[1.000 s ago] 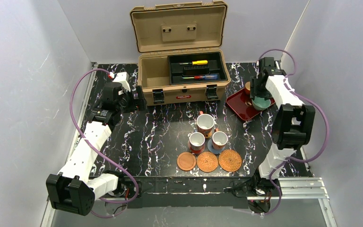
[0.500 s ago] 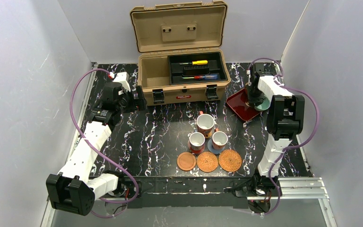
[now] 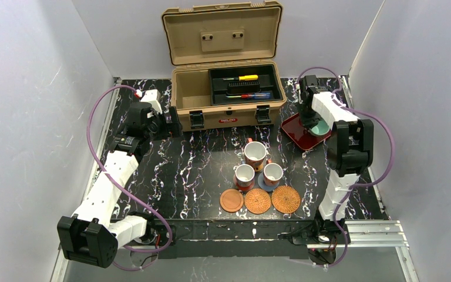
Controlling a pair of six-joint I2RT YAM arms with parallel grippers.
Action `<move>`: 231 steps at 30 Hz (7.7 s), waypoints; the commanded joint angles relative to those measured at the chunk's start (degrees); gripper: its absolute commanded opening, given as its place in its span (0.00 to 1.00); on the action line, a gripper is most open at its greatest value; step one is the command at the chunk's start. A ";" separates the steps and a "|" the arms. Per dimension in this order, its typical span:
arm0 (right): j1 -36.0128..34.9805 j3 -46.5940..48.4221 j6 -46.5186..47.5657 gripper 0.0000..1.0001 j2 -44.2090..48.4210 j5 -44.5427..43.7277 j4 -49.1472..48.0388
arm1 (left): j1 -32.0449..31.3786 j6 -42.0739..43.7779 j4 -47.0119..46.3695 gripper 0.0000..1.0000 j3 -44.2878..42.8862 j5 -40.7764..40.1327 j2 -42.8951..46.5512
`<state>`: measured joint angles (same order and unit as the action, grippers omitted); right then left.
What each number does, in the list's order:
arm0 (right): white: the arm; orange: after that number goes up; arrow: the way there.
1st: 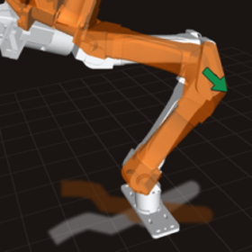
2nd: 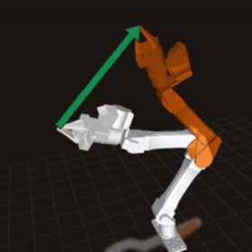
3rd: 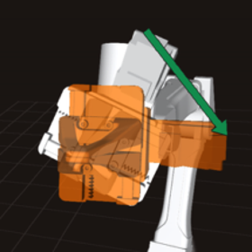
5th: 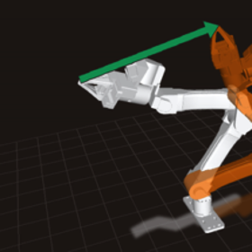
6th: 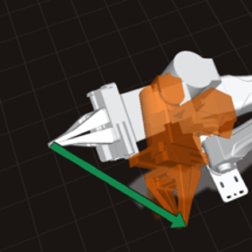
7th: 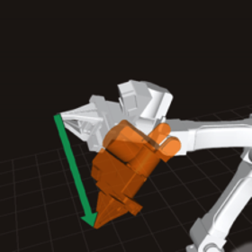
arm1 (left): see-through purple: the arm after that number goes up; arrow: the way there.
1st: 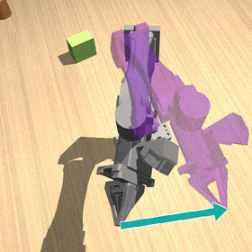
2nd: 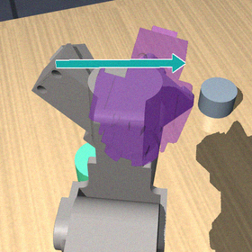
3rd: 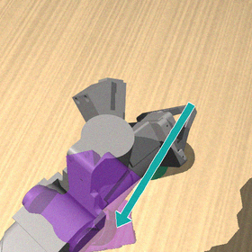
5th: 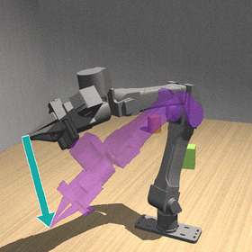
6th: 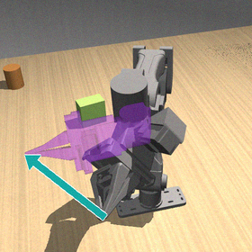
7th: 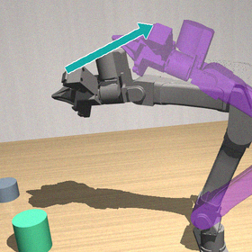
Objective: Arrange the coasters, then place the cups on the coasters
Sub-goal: Pick up the cup from the tray, then place the cup on the coaster, then pick up the cup from the tray.
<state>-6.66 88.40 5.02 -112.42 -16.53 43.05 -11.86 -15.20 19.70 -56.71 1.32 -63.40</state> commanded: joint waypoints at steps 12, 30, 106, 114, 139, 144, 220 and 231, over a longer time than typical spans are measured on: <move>-13.17 -0.47 -19.33 0.01 18.58 -4.77 17.71 | -0.36 0.28 0.42 0.99 -0.31 0.00 0.97; -30.36 -22.11 -45.71 0.01 38.68 -4.75 27.61 | -0.36 0.62 0.60 0.99 -0.20 -0.53 1.06; -41.60 -39.94 -61.66 0.12 36.72 -0.25 13.66 | -0.36 0.37 0.69 0.99 -0.40 -0.18 0.60; -41.60 -39.49 -61.57 0.26 36.57 -0.44 13.74 | -0.36 0.38 0.69 0.99 -0.49 -0.17 0.69; -41.60 -34.67 -60.85 0.37 42.34 -1.53 18.25 | -0.36 0.43 0.77 0.99 -0.47 -0.26 0.96; -41.57 -31.74 -58.07 0.44 43.13 -2.58 18.75 | -0.36 0.48 0.77 0.99 -0.45 -0.35 1.04; 20.49 6.86 -33.43 0.52 -8.01 7.15 -18.49 | -0.36 1.80 0.05 0.99 -0.04 -1.67 2.66; 20.63 7.05 -33.42 0.35 -9.03 7.08 -18.23 | -0.36 1.81 0.15 0.99 -0.04 -1.93 2.78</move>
<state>13.02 93.56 -27.27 -119.63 -9.04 25.10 -11.88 -14.09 19.70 -56.71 -0.43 -61.41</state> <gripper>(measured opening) 0.373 0.992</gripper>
